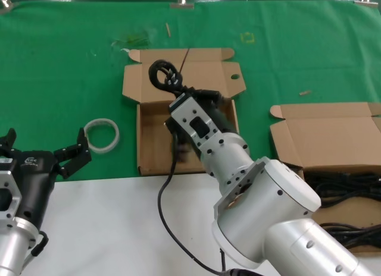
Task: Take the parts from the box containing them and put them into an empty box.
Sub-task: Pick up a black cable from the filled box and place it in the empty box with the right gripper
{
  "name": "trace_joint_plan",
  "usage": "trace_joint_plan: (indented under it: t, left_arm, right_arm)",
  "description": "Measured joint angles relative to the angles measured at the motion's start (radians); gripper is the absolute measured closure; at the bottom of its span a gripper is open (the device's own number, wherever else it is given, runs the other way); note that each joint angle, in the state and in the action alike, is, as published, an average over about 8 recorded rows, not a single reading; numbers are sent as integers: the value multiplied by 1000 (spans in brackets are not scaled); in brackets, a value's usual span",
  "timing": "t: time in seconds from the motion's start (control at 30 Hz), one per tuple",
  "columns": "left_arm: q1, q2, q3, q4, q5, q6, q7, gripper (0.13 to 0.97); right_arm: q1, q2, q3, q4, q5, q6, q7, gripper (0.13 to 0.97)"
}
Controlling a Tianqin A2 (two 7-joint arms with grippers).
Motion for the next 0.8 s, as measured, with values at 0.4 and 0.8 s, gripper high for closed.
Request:
trace_joint_plan:
  t: [0.4, 0.8]
  left_arm:
    - [0, 0, 0, 0, 0, 0, 0, 132]
    - [0, 0, 0, 0, 0, 0, 0, 132]
  right_arm:
    - [32, 17, -72, -52, 0, -26, 95, 893]
    - [21, 51, -82, -67, -1, -19, 117, 893]
